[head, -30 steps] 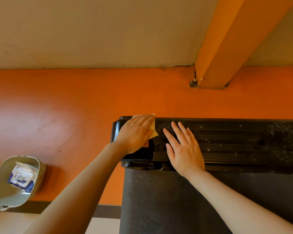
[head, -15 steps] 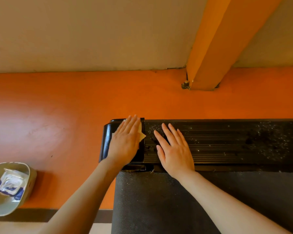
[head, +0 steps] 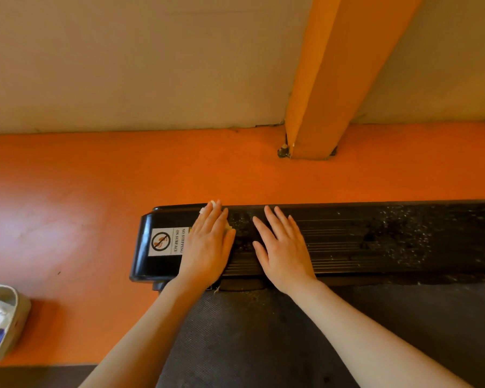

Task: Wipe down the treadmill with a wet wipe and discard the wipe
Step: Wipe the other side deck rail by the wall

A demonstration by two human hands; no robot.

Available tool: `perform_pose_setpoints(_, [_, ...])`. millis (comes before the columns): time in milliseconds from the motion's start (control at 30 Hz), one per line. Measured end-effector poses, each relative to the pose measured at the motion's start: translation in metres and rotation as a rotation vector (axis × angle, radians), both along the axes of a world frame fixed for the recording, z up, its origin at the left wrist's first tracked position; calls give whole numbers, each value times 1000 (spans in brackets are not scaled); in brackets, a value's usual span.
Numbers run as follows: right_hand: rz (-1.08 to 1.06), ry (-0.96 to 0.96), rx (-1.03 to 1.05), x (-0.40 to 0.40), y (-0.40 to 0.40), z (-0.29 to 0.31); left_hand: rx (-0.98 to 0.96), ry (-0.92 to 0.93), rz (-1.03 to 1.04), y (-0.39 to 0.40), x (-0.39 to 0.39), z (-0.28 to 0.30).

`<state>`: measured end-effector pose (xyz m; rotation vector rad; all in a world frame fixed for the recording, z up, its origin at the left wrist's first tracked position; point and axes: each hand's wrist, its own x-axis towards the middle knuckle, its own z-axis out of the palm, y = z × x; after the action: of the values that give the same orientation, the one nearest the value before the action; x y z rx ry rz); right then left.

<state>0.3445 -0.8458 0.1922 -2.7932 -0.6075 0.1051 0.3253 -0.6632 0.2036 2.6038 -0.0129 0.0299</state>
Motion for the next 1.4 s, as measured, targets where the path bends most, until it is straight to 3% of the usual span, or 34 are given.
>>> perform_pose_setpoints(267, [-14, 3, 39, -5, -4, -3, -221, -48, -59, 19, -27, 10])
perform_pose_setpoints(533, [-9, -25, 68, -5, -5, -4, 67, -176, -369, 33, -18, -6])
perform_pose_setpoints(600, [-6, -34, 66, -5, -5, -6, 146, -200, -354, 32, -18, -9])
perform_pose_setpoints(800, [-15, -58, 41, -4, -7, -6, 29, -121, -228, 20, -28, -8])
perform_pose_setpoints(1133, [-16, -56, 25, -4, -3, -8, 110, -108, -130, 44, -33, -1])
perform_pose_setpoints(1333, [-18, -45, 39, -4, -3, -8, -126, -36, -72, 36, -25, 7])
perform_pose_setpoints(1400, [-19, -46, 44, -4, -4, -8, -57, -56, -69, 32, -23, 10])
